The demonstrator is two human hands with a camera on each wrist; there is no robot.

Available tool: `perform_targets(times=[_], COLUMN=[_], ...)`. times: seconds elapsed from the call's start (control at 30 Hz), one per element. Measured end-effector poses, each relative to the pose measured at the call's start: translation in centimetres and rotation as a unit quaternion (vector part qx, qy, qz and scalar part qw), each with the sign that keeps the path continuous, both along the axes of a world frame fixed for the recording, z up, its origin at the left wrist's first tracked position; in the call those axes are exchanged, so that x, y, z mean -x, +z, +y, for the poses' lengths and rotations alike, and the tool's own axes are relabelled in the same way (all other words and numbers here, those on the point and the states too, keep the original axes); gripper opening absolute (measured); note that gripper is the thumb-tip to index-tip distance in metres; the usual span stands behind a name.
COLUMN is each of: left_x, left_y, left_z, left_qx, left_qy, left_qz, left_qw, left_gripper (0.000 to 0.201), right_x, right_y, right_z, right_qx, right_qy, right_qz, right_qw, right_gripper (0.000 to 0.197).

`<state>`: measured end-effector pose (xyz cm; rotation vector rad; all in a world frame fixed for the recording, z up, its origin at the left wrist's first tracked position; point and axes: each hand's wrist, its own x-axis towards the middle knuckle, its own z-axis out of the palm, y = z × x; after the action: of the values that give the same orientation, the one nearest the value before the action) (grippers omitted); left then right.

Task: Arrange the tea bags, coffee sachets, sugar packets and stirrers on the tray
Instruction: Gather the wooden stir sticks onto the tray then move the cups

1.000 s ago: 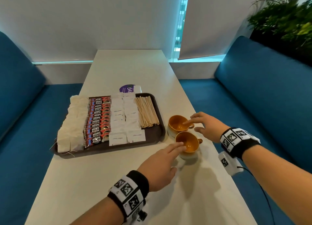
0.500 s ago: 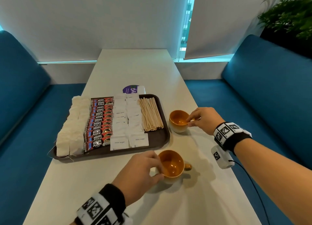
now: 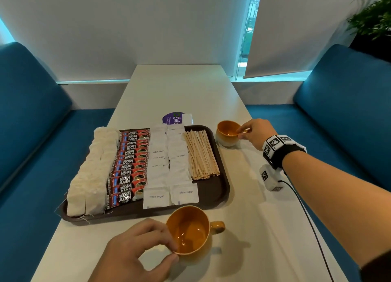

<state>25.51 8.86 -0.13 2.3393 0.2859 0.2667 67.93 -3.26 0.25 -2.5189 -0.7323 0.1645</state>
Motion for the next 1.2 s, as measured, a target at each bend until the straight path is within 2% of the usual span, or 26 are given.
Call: perform_targets(times=[0.2, 0.33, 0.4, 0.5, 0.57, 0.67, 0.73, 0.77, 0.97, 1.1, 1.2], left_x=[0.6, 0.4, 0.4, 0.4, 0.5, 0.8, 0.9, 1.0, 0.9, 0.2, 0.2], left_y=[0.5, 0.5, 0.8, 1.3, 1.7, 2.4, 2.9, 3.1, 3.6, 3.1, 1.2], left_z=[0.3, -0.2, -0.3, -1.0, -1.4, -2.2, -2.8, -2.9, -3.9, -2.9, 0.1], left_qx=[-0.015, -0.005, 0.0, -0.003, -0.004, 0.004, 0.01, 0.012, 0.027, 0.048, 0.031], left_qy=[0.061, 0.08, 0.089, 0.09, 0.091, 0.085, 0.074, 0.069, 0.047, 0.046, 0.11], left_qz=[-0.033, -0.022, -0.011, -0.019, -0.028, -0.027, -0.03, -0.037, -0.063, -0.124, -0.073], left_qw=[0.997, 0.997, 0.996, 0.996, 0.995, 0.996, 0.997, 0.997, 0.997, 0.99, 0.991], left_gripper=[0.025, 0.028, 0.031, 0.029, 0.025, 0.021, 0.022, 0.023, 0.023, 0.036, 0.037], right_x=[-0.6, 1.3, 4.7, 12.3, 17.8, 23.8, 26.2, 27.0, 28.6, 26.7, 22.5], right_y=[0.1, 1.5, 3.4, 6.2, 7.3, 6.8, 5.2, 4.4, 1.9, 3.1, 3.7], right_z=[1.5, 0.7, -0.4, -3.3, -5.5, -8.0, -8.8, -9.1, -9.8, -9.6, -8.8], right_qx=[-0.019, -0.021, -0.077, -0.131, -0.114, -0.046, -0.024, -0.035, -0.148, -0.171, -0.15], right_qy=[-0.005, 0.014, 0.046, 0.181, 0.269, 0.319, 0.307, 0.293, 0.194, 0.149, 0.081], right_qz=[0.007, -0.036, -0.064, -0.047, 0.0, 0.072, 0.082, 0.079, 0.025, 0.039, 0.033], right_qw=[1.0, 0.999, 0.994, 0.974, 0.956, 0.944, 0.948, 0.952, 0.97, 0.973, 0.985], right_gripper=[0.021, 0.045, 0.046, 0.036, 0.037, 0.06, 0.07, 0.069, 0.025, 0.025, 0.025])
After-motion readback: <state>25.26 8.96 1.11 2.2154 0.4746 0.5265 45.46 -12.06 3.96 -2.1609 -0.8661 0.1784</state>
